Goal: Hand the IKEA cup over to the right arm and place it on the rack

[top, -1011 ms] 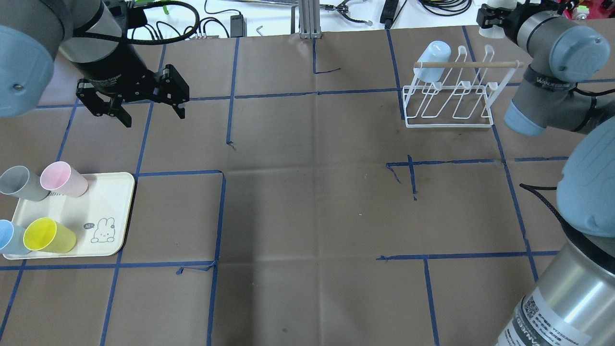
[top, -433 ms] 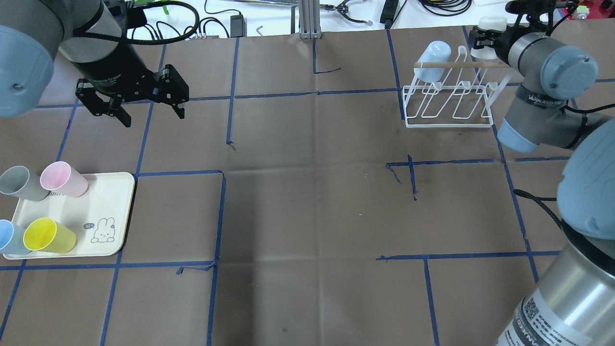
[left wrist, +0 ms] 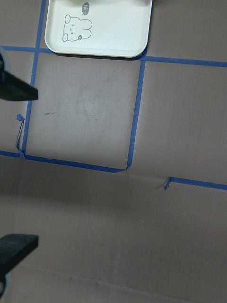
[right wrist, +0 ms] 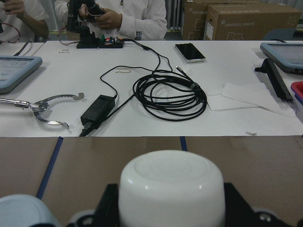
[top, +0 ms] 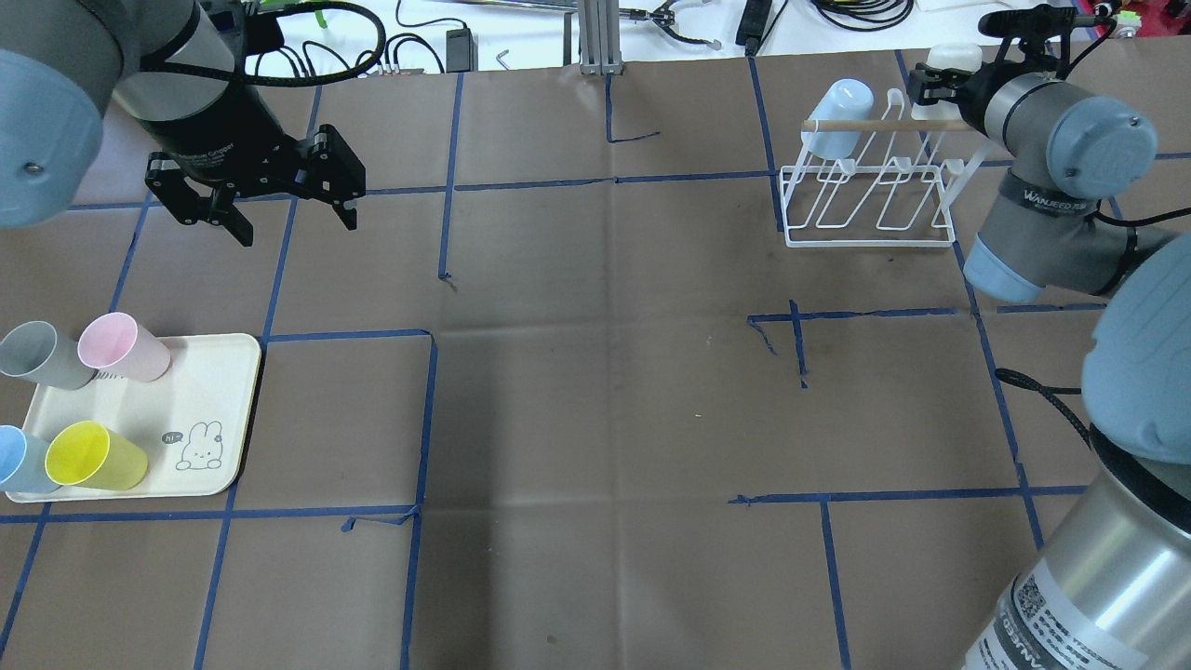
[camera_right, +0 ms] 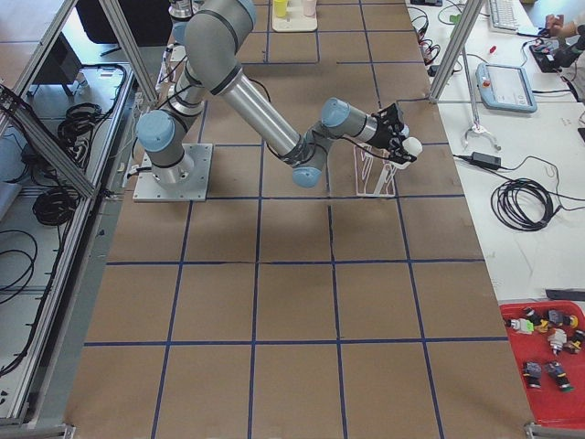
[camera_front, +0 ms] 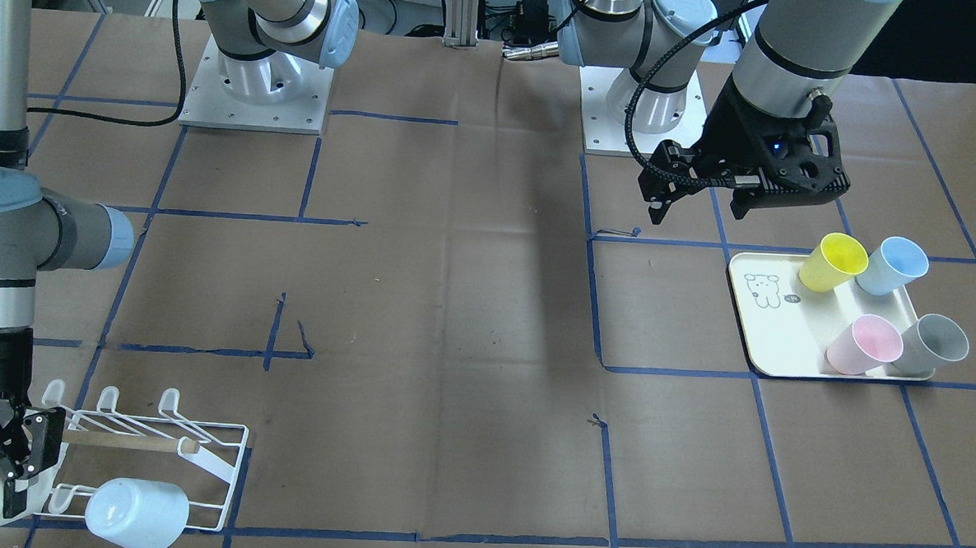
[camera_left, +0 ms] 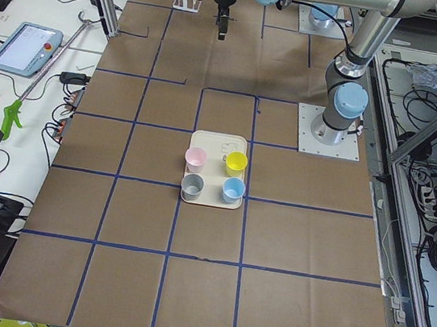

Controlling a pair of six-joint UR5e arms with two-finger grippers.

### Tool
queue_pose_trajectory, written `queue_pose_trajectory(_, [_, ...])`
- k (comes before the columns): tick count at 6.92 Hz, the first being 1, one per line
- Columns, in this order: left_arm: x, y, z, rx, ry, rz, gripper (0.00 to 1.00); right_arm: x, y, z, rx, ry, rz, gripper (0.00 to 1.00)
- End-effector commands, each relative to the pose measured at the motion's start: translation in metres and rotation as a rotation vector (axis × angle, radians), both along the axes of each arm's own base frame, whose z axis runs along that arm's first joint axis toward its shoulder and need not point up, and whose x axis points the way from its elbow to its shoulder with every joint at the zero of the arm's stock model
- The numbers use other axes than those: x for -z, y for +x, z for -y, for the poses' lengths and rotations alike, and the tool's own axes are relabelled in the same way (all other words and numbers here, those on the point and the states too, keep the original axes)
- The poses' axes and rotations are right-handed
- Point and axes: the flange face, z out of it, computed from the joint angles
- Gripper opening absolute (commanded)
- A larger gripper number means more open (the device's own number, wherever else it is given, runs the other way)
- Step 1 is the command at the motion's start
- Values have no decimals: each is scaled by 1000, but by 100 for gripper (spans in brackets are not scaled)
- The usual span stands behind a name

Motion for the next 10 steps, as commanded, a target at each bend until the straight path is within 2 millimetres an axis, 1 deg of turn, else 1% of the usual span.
queue_pose_trajectory(1, [0, 0, -1, 0, 0, 0, 100, -15, -1, 0, 8, -20, -3, 100])
queue_pose_trajectory(2, [0, 0, -1, 0, 0, 1, 100, -35, 2, -1, 1, -45, -11, 100])
queue_pose_trajectory(3, [-1, 0, -1, 0, -1, 2, 100, -57, 5, -2, -1, 3, 3, 100])
queue_pose_trajectory(4, [-1, 0, -1, 0, -1, 2, 100, -83, 8, -2, -6, 96, 35, 100])
queue_pose_trajectory(5, [-1, 0, -1, 1, -1, 2, 100, -113, 19, -5, -20, 177, 61, 100])
queue_pose_trajectory(6, [-1, 0, -1, 0, -3, 2, 100, -138, 44, -7, -54, 283, 85, 100])
queue_pose_trajectory(7, [-1, 0, -1, 0, -3, 2, 100, -153, 76, -8, -96, 392, 100, 100])
queue_pose_trajectory(8, [-1, 0, -1, 0, -1, 2, 100, -165, 102, -17, -85, 503, 62, 100])
queue_pose_trajectory(9, [-1, 0, -1, 0, -1, 2, 100, -183, 128, -40, -56, 620, 79, 100])
queue_pose_trajectory(10, [-1, 0, -1, 0, -1, 2, 100, -195, 154, -63, -35, 700, 101, 100])
